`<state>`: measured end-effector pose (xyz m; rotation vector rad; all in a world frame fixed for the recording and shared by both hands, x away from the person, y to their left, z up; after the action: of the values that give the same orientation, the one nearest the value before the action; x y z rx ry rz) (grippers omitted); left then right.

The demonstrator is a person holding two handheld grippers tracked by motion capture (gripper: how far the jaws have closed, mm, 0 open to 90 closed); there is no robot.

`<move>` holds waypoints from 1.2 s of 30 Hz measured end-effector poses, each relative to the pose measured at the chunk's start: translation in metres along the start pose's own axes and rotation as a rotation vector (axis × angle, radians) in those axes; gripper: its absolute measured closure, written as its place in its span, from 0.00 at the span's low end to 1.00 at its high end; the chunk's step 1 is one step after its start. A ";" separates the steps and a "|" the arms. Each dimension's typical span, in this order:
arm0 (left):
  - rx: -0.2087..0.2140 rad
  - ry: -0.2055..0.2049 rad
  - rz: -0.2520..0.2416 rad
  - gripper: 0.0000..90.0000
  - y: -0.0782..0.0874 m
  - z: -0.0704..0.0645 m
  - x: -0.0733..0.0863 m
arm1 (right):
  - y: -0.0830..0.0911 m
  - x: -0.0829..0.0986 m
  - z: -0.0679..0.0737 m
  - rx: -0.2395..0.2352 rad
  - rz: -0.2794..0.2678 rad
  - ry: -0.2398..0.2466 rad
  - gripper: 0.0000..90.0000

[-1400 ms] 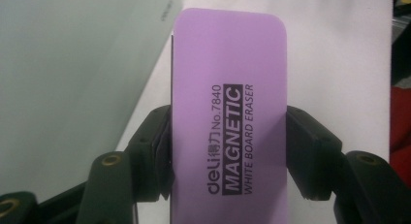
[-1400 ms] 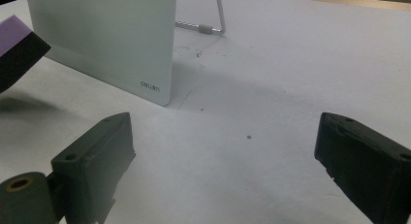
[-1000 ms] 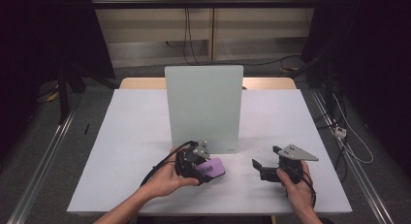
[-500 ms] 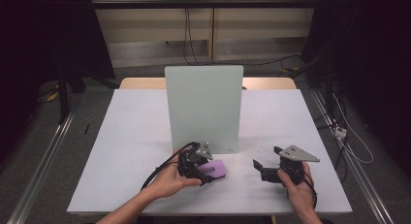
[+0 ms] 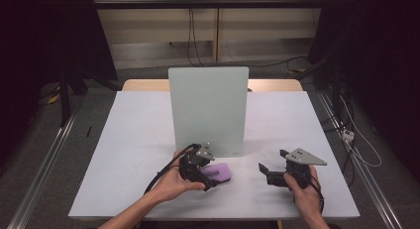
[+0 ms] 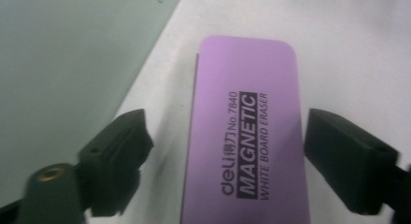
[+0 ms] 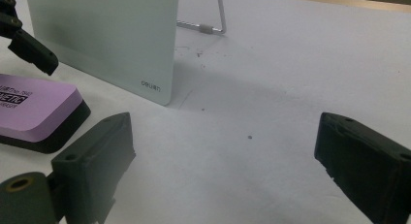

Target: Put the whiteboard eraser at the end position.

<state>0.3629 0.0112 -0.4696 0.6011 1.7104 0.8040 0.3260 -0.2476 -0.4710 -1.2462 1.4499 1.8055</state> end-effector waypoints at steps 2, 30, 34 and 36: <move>-0.015 0.009 -0.027 0.12 0.004 0.001 -0.001 | 0.000 0.000 0.000 -0.003 -0.001 0.001 0.08; -0.221 0.143 -0.276 0.07 0.070 0.027 0.022 | -0.001 0.001 0.001 -0.004 0.006 0.004 0.08; -0.253 0.147 -0.286 0.07 0.079 0.031 0.029 | 0.000 0.001 0.001 -0.003 0.007 0.002 0.08; -0.267 0.142 -0.282 0.07 0.081 0.031 0.032 | 0.000 0.001 0.001 -0.002 0.008 0.003 0.08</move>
<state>0.3833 0.0937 -0.4322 0.1190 1.7299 0.8673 0.3253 -0.2466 -0.4722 -1.2466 1.4568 1.8119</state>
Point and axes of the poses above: each handheld gripper's, and its own axes: y roughly backward along the jaws, x roughly out of its underside, z roughly to its left, the point moved 5 cm from there along -y, roughly forward along the jaws, and after that the axes turned 7 degrees about x, right-handed, at the moved point
